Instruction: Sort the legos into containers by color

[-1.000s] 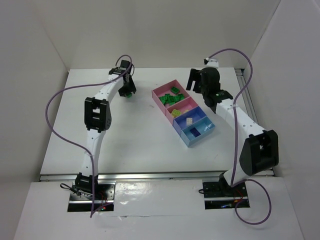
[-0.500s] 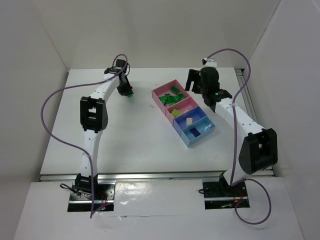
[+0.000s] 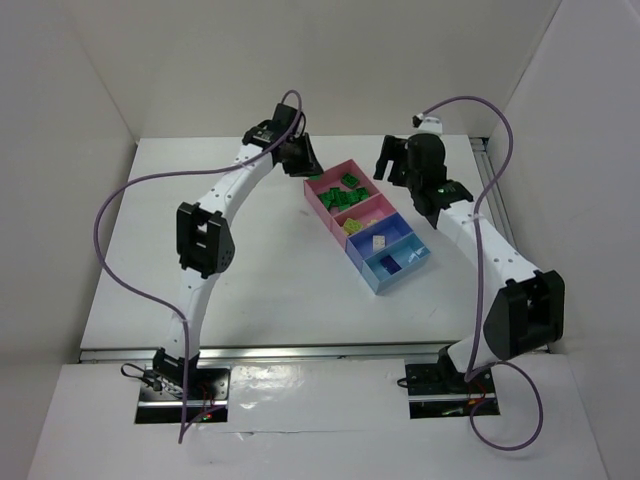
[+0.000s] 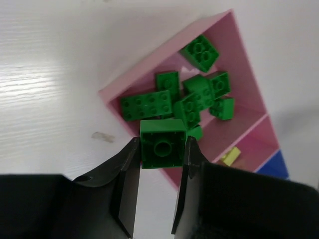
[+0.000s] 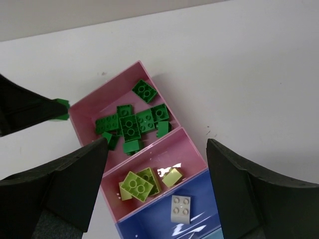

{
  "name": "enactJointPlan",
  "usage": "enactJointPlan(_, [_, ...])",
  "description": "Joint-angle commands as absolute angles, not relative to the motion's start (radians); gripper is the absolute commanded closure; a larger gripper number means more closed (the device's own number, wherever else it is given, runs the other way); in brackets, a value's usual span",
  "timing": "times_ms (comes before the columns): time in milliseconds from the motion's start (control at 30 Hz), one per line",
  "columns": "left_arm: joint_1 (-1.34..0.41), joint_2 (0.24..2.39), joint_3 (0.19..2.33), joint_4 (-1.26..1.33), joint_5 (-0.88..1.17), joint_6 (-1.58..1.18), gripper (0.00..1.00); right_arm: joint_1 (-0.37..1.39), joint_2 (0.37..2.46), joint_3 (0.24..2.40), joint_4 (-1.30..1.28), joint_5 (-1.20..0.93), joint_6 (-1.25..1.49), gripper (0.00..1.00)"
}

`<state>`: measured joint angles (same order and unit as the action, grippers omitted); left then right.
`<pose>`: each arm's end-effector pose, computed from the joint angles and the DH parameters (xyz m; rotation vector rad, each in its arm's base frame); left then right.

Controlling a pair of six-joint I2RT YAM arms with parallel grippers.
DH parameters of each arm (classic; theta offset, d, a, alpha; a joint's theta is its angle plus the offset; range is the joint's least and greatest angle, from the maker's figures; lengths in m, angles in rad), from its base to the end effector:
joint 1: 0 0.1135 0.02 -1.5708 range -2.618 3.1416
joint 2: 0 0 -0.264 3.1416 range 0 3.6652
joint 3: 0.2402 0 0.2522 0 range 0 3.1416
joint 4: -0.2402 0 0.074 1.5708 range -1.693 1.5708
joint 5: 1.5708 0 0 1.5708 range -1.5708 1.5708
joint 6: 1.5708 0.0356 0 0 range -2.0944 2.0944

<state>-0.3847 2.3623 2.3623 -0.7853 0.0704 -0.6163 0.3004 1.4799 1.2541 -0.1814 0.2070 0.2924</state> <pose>0.4905 -0.2013 0.2816 -0.2452 2.4146 -0.5574 0.3347 0.0960 0.3369 0.1266 1.9692 0.1826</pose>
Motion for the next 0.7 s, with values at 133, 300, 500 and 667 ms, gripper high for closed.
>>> enactJointPlan(133, [-0.408, 2.412, 2.454, -0.743, 0.187, -0.664, 0.0, 0.285, 1.353, 1.227, -0.212, 0.255, 0.302, 0.13])
enactJointPlan(300, [-0.408, 2.275, 2.402, -0.742, 0.158, -0.641, 0.0, 0.285, 1.333, 1.218, -0.288, 0.319, 0.334, 0.0])
enactJointPlan(500, [-0.408, 2.016, 2.217, -0.703, 0.091, -0.531, 0.0, 0.285, 1.355, 1.267, -0.481, 0.544, 0.446, 0.0])
enactJointPlan(667, [-0.348, 1.717, 1.883, -0.65, -0.006, -0.483, 0.0, 0.285, 1.307, 1.2, -0.56, 0.669, 0.515, 0.0])
